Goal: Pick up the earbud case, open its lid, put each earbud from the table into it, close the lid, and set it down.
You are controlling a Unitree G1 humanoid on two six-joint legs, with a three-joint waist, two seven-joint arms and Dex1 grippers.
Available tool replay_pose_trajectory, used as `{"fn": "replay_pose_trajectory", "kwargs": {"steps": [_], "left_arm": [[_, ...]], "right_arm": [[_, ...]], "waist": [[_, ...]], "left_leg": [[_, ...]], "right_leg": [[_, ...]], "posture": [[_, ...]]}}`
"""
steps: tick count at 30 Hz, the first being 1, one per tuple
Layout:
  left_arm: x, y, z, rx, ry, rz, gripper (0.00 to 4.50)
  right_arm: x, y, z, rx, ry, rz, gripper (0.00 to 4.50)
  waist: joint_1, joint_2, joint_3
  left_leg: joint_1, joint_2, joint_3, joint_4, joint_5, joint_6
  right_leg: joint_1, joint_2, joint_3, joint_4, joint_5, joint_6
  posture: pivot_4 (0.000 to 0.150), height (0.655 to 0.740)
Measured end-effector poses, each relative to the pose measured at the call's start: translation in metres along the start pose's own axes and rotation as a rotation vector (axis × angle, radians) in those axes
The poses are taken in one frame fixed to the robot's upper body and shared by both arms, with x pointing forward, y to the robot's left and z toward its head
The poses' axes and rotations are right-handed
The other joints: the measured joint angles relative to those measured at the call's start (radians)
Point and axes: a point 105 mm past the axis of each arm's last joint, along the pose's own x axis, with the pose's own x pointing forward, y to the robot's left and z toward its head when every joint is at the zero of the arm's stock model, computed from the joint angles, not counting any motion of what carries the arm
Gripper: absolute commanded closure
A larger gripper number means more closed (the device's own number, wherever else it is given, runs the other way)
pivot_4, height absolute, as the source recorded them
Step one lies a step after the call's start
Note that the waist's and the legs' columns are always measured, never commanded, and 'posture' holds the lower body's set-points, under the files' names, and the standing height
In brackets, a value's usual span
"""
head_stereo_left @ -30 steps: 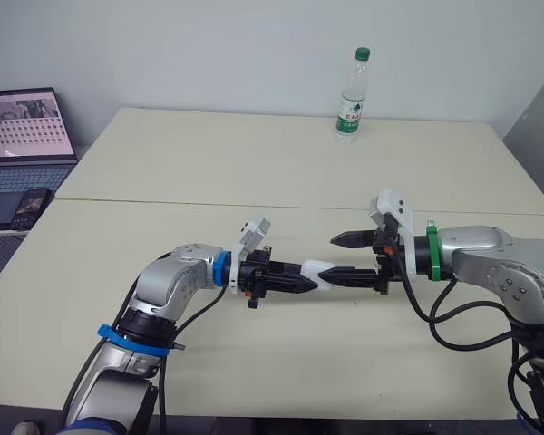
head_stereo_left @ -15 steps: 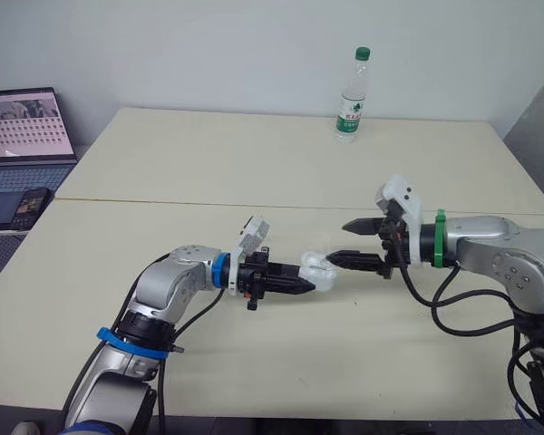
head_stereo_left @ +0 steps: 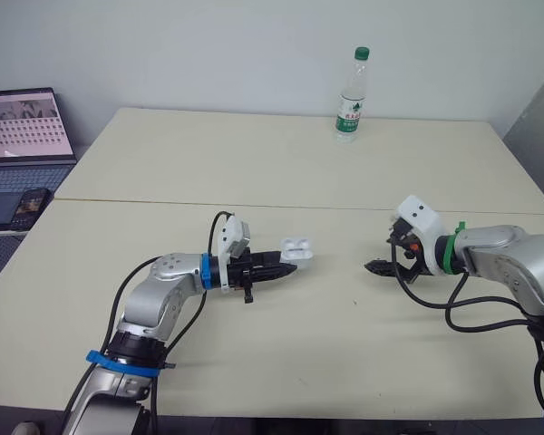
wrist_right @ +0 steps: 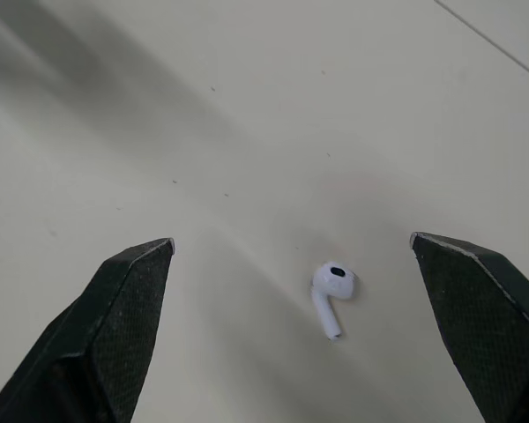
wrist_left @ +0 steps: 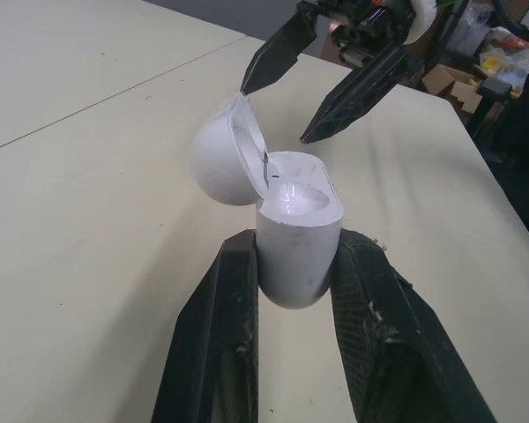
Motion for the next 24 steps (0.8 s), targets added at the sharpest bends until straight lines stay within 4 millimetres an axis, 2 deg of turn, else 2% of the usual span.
{"fn": "replay_pose_trajectory", "kwargs": {"steps": [5,10,11,13,23,24], "left_arm": [[-0.002,0.001,0.010,0.041,-0.021,0.059,3.72],[-0.004,0.000,0.011,0.039,-0.015,0.076,3.72],[-0.005,0.000,0.011,0.037,-0.013,0.078,3.72],[-0.006,0.001,0.010,0.035,-0.008,0.082,3.72],[-0.005,0.001,0.008,0.015,-0.006,0.091,3.72],[-0.005,0.001,0.008,0.015,-0.006,0.090,3.72]], "right_arm": [[0.011,-0.008,-0.012,0.046,0.053,-0.067,0.00],[0.021,-0.008,-0.019,0.079,0.072,-0.088,0.00],[0.021,-0.008,-0.019,0.078,0.072,-0.090,0.17],[0.022,-0.008,-0.018,0.077,0.069,-0.090,0.57],[0.024,-0.001,-0.017,0.050,0.063,-0.065,4.08],[0.024,-0.001,-0.018,0.048,0.063,-0.065,4.11]], "waist": [[0.000,0.000,0.000],[0.000,0.000,0.000],[0.000,0.000,0.000],[-0.001,0.000,0.000],[0.000,0.000,0.000],[0.000,0.000,0.000]], "left_leg": [[0.000,0.000,0.000,0.000,0.000,0.000],[0.000,0.000,0.000,0.000,0.000,0.000],[0.000,0.000,0.000,0.000,0.000,0.000],[0.000,0.000,0.000,0.000,0.000,0.000],[0.000,0.000,0.000,0.000,0.000,0.000],[0.000,0.000,0.000,0.000,0.000,0.000]], "right_leg": [[0.000,0.000,0.000,0.000,0.000,0.000],[0.000,0.001,0.000,0.000,0.000,0.000],[0.000,0.001,0.000,0.000,0.000,0.000],[0.000,0.001,0.000,0.000,0.000,0.000],[0.000,0.001,0.000,0.000,0.000,0.000],[0.000,0.001,0.000,0.000,0.000,0.000]], "posture": [[0.150,0.7362],[0.150,0.7362],[0.150,0.7362],[0.150,0.7362],[0.150,0.7362],[0.150,0.7362]]}}
